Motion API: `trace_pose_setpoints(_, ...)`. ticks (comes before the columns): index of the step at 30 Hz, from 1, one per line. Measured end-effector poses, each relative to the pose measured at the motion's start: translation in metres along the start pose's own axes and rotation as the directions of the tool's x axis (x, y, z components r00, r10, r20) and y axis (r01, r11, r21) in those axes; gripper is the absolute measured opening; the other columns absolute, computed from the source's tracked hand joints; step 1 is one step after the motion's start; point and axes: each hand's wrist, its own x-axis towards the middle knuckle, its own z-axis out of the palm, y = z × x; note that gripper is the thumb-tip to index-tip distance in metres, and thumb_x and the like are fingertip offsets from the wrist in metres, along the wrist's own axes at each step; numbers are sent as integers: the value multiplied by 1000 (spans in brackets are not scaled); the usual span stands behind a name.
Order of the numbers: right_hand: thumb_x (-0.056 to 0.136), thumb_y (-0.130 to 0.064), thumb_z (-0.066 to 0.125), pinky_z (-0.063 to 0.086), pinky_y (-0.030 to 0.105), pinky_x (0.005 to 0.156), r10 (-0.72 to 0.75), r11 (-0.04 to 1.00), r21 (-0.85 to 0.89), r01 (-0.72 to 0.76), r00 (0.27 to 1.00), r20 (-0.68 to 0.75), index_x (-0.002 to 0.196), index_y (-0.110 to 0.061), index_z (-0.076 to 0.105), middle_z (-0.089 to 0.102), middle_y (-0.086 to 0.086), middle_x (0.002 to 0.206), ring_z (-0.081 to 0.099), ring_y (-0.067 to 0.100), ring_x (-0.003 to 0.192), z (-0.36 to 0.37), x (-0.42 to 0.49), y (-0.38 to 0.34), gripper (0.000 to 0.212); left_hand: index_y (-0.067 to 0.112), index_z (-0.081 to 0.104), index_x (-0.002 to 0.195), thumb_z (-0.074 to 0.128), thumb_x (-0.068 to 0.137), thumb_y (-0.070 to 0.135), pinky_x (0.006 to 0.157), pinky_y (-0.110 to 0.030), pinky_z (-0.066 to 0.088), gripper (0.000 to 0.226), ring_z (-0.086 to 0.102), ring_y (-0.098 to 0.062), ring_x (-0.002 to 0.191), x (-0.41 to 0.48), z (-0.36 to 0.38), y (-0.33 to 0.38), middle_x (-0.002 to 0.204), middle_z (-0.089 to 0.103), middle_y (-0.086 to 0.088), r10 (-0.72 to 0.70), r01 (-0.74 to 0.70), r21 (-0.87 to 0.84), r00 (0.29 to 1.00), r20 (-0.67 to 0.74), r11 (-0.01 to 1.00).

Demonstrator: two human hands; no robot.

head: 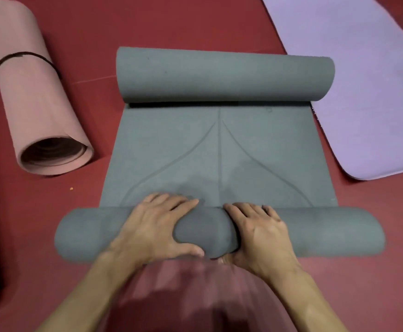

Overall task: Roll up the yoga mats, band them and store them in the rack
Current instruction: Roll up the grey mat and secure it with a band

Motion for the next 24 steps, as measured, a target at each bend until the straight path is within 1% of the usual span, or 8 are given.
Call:
trace_pose_setpoints(1,28,-82,76,51,45,98,18,1000,9,-18,1000,14,122,-31,66,69,-11,113,69,17,105,-2,1,1,108,26,66,139,50,83,85,110,-43,41,82,65,-19,118,-10,8,9,131,69,6,-43,43,0,984,-171,999)
trace_pose_setpoints(3,24,-82,77,50,44,99,34,999,13,-35,999,12,122,-33,66,70,-13,112,69,15,105,-1,3,2,110,19,69,134,44,99,62,112,-52,41,61,66,-25,117,-19,23,27,130,71,-1,-145,153,0,939,-311,988)
trace_pose_setpoints(6,27,-84,77,50,49,103,-1,1000,23,1,1000,-2,129,-27,66,71,-10,121,69,18,113,5,3,9,117,20,72,130,46,101,55,113,-57,39,52,66,-25,118,-11,30,39,126,72,-1,-246,262,12,921,-302,965)
trace_pose_setpoints(10,52,-79,83,40,56,117,-63,998,1,64,994,-92,153,-16,48,55,2,152,51,26,142,9,-2,13,123,25,78,118,47,98,58,107,-51,45,49,70,-22,107,13,21,29,111,77,4,-275,289,17,926,-259,957)
trace_pose_setpoints(14,54,-69,89,31,59,119,-86,996,-37,81,983,-159,152,-17,50,53,6,154,47,29,146,16,-1,0,118,27,78,113,38,96,61,105,-43,42,56,71,-22,106,38,14,20,107,79,3,-306,316,38,938,-162,948)
trace_pose_setpoints(19,48,-66,93,34,56,120,-15,999,43,21,991,-135,147,-25,57,60,-1,148,51,25,143,9,17,5,114,18,73,125,55,99,45,116,-58,35,42,65,-24,120,17,22,35,126,72,-1,-291,323,7,863,-413,947)
trace_pose_setpoints(21,47,-67,93,34,59,120,-2,999,45,7,994,-110,147,-25,57,60,-1,148,50,26,143,8,22,5,115,16,68,134,51,101,47,118,-60,30,49,59,-28,131,4,29,39,137,66,-5,-305,332,-4,862,-406,943)
trace_pose_setpoints(24,56,-68,89,24,63,123,18,1000,10,-18,998,-60,154,-24,49,51,1,157,39,27,151,3,28,2,115,19,71,129,51,101,50,118,-57,31,47,60,-26,127,13,33,31,131,69,-2,-303,334,11,867,-395,942)
